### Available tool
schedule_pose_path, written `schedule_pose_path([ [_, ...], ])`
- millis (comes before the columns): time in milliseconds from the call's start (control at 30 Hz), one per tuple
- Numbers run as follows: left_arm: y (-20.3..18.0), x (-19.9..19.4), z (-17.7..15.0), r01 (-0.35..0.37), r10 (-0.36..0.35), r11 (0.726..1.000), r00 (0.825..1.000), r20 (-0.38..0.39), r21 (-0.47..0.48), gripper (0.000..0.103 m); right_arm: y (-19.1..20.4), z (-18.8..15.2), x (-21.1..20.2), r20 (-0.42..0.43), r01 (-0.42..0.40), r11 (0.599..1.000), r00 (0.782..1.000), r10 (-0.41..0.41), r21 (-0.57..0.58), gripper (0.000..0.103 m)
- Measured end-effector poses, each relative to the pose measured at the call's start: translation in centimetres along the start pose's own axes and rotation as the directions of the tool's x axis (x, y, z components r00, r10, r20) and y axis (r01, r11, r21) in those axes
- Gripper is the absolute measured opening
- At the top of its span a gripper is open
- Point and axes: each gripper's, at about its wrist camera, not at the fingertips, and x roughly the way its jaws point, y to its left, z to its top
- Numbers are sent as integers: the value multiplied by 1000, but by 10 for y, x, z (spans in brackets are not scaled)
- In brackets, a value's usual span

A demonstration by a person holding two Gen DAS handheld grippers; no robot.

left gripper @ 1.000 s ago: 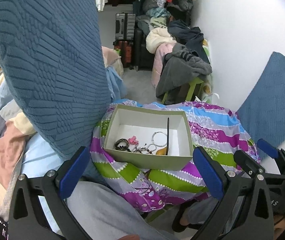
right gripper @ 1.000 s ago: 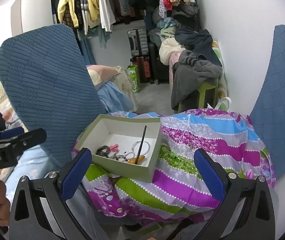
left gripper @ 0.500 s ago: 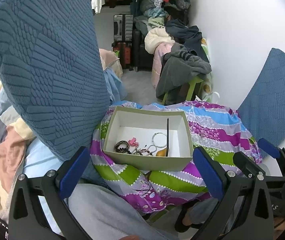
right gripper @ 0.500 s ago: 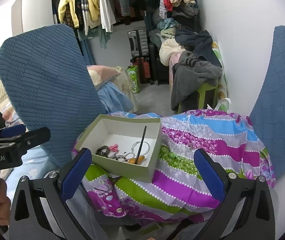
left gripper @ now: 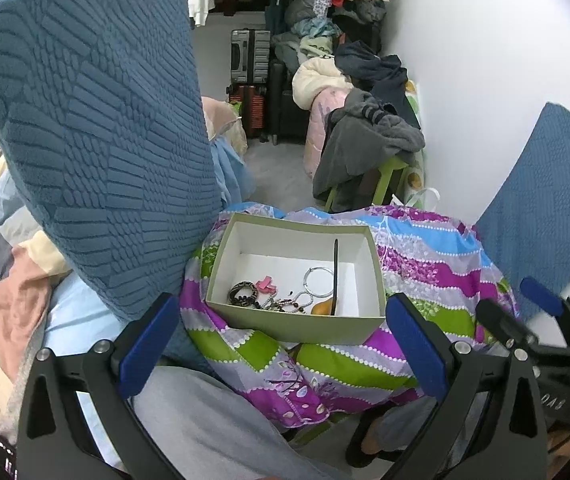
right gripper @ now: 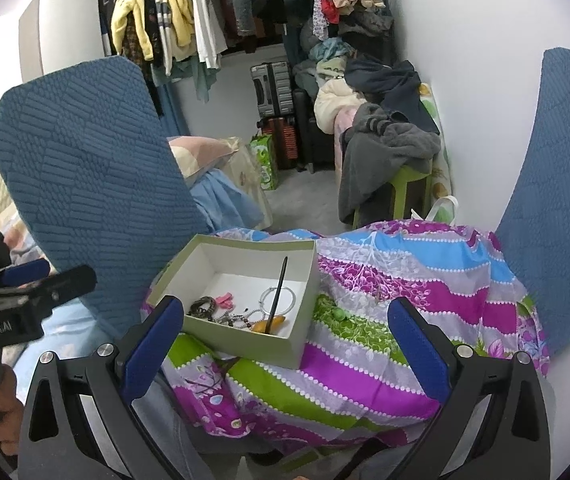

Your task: Organize jewelry

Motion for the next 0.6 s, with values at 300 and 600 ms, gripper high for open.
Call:
schedule_pose_path([
  [300,-1,4,-2,0,0,1000,1000,-15,18,102,0,-1,-2,5,14,1000,1000,-14,-9,103],
  [600,-2,2,-2,4,-4,1000,1000,-9,21,102,1,-1,-1,4,16,1000,1000,-16,-11,103],
])
